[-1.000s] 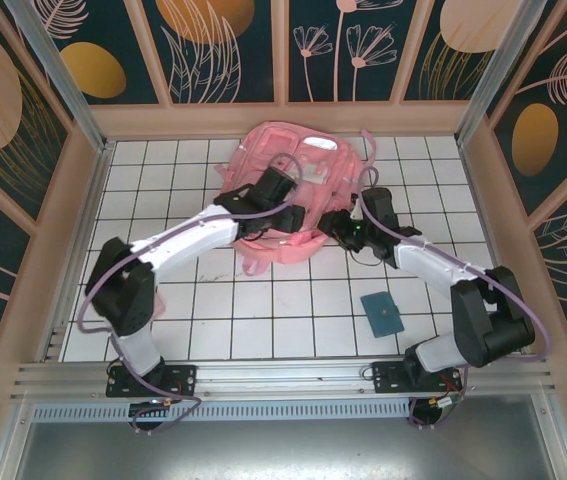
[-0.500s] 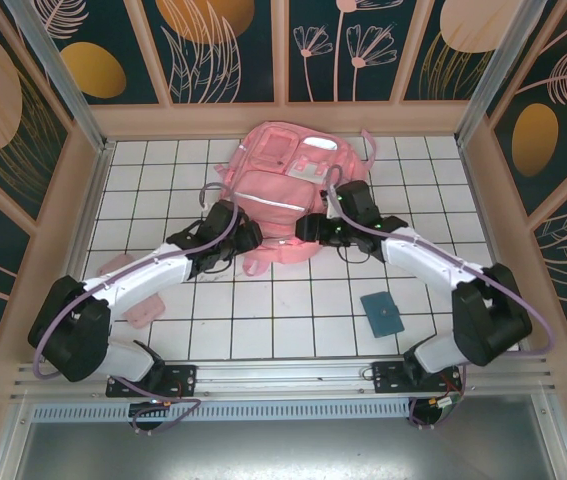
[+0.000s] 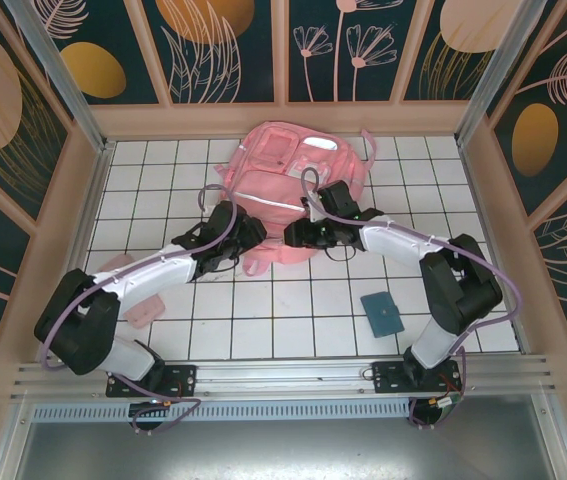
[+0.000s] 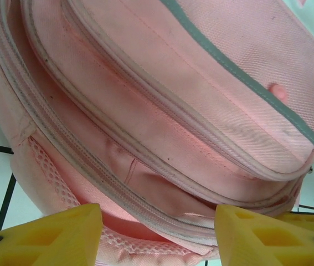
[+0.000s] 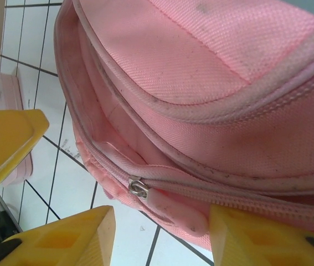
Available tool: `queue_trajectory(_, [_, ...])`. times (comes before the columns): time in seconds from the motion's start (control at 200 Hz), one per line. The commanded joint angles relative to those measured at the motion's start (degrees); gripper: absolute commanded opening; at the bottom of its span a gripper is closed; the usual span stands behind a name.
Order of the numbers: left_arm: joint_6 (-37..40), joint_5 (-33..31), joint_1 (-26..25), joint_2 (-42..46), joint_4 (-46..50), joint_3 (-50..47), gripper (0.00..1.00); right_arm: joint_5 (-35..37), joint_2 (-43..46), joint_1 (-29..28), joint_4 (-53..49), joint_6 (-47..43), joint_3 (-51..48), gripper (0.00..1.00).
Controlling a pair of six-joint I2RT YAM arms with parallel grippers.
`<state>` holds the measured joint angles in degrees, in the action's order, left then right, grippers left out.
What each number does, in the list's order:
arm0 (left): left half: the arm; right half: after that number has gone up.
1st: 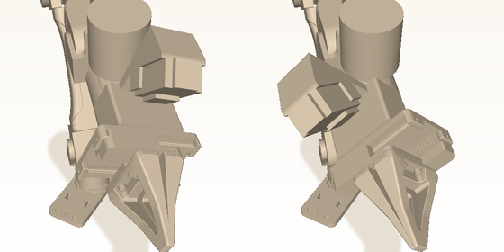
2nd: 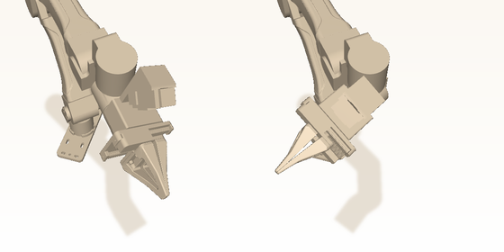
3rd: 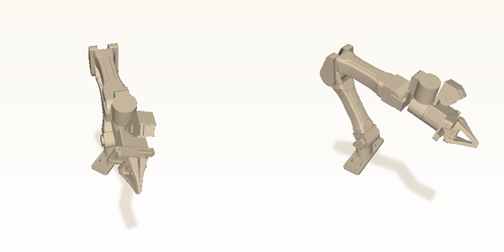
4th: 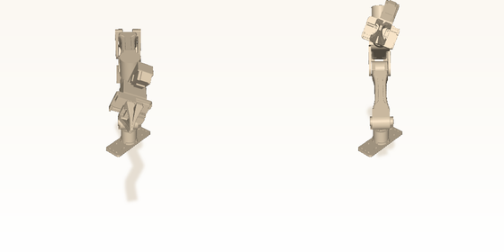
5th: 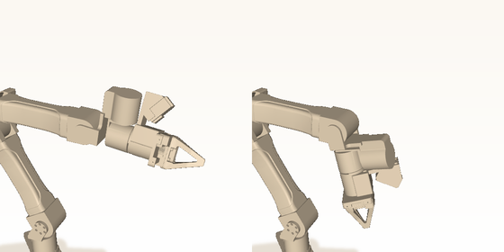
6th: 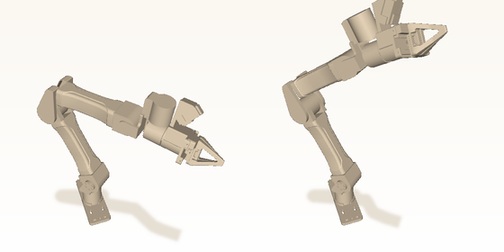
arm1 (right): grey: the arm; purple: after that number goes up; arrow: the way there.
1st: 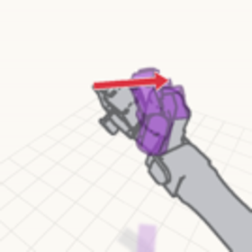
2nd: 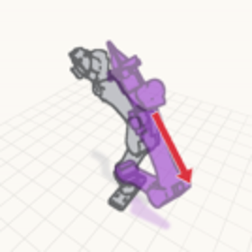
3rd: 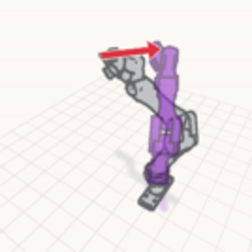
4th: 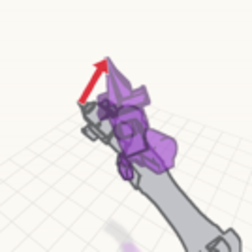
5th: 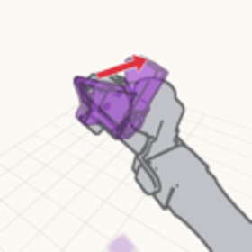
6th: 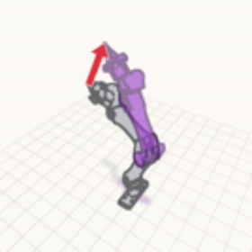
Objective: Pack books, pencil case, and school supplies into a backpack
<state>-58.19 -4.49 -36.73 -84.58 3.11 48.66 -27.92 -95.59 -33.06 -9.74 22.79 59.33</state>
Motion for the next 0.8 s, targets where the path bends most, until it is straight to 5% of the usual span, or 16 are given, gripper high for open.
queue_trajectory(0.0, [-0.68, 1.04, 0.49, -1.5, -1.53, 0.89, 0.56, -2.68, -0.69, -0.6, -0.86, -2.88, 1.84, 0.47])
queue_trajectory(0.405, [-1.14, 2.04, 0.51, -4.54, -3.02, 1.31, 0.53, 1.09, -0.53, -2.24, -4.62, -6.59, 2.7, 0.3])
queue_trajectory(0.796, [-1.84, 2.28, 0.43, -6.82, -3.63, 2.81, 0.49, 5.28, -3.34, -3.72, -7.09, -7.4, 5.71, 0.27])
